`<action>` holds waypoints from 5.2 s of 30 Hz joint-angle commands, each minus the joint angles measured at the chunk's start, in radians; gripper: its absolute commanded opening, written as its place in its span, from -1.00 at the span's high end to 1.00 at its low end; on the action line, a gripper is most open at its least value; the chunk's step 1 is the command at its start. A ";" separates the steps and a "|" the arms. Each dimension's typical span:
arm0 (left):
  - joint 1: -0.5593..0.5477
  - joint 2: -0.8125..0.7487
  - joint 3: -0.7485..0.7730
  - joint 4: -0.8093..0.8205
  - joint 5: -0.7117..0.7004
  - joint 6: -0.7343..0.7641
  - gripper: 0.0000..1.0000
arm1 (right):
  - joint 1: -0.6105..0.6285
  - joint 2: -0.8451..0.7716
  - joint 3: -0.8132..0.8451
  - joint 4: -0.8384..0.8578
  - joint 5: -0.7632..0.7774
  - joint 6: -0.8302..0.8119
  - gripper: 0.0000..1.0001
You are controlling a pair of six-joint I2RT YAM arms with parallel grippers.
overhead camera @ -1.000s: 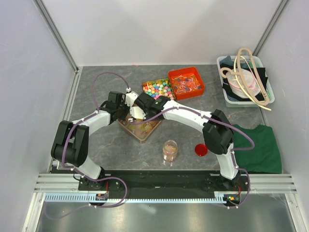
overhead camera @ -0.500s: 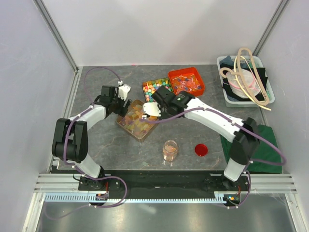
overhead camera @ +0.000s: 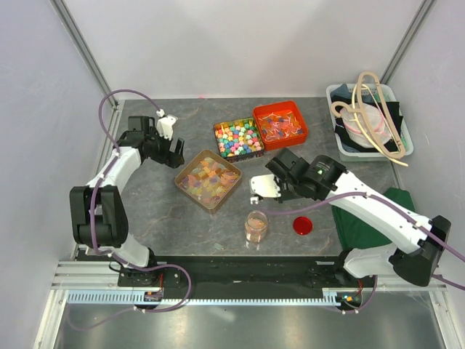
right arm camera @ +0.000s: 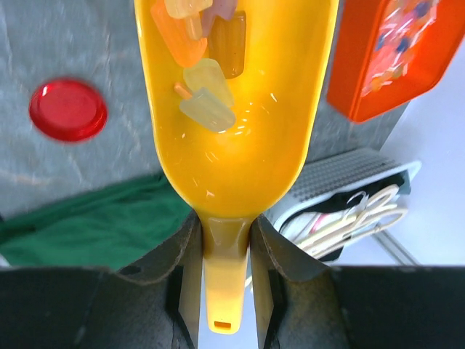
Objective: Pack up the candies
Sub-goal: Place the fake candies in the packing bottle, then place the spatula at the center of the board, then pick up the bottle lid at the center of the board.
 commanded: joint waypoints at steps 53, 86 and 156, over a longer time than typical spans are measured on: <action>0.048 -0.190 -0.108 -0.131 0.154 0.012 -0.99 | 0.440 0.071 -0.086 -0.220 0.581 0.084 1.00; 0.066 -0.079 -0.085 -0.055 0.224 -0.011 -0.99 | -0.194 0.334 0.146 0.306 0.016 0.009 1.00; -0.491 -0.548 -0.349 -0.081 0.327 0.196 -0.99 | -0.506 -0.064 -0.646 0.427 -0.486 0.176 -0.22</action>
